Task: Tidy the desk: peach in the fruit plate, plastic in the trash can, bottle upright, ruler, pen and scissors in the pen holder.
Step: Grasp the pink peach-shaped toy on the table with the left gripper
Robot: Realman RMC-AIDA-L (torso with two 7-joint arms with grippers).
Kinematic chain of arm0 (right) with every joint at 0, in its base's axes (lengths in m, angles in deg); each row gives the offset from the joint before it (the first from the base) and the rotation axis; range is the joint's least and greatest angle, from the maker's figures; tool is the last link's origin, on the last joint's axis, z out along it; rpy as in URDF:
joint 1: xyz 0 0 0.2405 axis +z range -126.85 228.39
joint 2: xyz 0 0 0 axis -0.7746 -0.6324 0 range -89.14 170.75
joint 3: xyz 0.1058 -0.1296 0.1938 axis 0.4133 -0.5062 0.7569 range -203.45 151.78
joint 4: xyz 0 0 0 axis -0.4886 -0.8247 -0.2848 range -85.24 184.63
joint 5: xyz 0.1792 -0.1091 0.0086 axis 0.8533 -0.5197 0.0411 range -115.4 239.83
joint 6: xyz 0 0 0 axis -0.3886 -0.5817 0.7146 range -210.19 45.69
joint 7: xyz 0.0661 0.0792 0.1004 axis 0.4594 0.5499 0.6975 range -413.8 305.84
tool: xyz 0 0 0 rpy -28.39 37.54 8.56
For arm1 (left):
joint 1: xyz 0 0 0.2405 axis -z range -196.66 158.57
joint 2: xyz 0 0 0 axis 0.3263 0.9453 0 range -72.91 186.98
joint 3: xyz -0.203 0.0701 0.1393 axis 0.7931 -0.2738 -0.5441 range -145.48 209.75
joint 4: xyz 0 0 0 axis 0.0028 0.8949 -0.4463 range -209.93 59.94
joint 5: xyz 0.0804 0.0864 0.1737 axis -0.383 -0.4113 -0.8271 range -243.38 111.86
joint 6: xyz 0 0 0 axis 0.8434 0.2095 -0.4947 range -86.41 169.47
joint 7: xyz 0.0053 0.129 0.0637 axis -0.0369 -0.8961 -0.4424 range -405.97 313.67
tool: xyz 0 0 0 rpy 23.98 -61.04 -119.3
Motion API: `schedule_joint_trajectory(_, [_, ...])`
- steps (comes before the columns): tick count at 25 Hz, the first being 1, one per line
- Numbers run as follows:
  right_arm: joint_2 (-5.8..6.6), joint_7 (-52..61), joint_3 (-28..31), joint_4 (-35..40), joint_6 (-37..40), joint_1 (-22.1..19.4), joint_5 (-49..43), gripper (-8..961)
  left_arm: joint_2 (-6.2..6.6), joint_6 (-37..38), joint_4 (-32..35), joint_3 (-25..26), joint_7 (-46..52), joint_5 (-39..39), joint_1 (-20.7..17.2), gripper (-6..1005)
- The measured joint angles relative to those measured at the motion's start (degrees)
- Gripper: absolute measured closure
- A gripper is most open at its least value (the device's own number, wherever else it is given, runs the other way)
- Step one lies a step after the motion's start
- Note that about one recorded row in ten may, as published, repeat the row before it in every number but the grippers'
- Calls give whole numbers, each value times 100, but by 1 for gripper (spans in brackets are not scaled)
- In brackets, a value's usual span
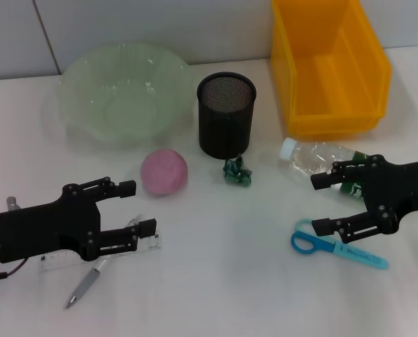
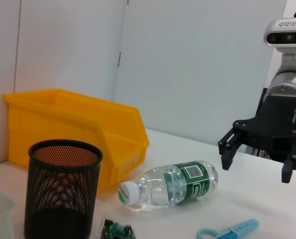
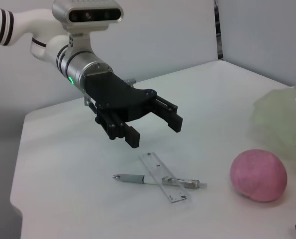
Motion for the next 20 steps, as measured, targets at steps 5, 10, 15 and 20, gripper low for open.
schedule_joint_trajectory(5, [-10,-1,-1,0,-6,14,-5,126,-6,-20,21,0,-3,0,-2,199])
schedule_joint_trajectory(10, [-21,-1,-10,0,-11,29,-27,126,-17,-63,28,94,9,32,4,199])
schedule_joint_trajectory(15, [-11,0,-2,0,-19,6,-25,126,-181,-698,35,494,36,8,134,199])
schedule_joint_trajectory(20, [18,38,7,-2,-32,7,-24,127,-225,-1116,-12,378,-47,-27,368,199])
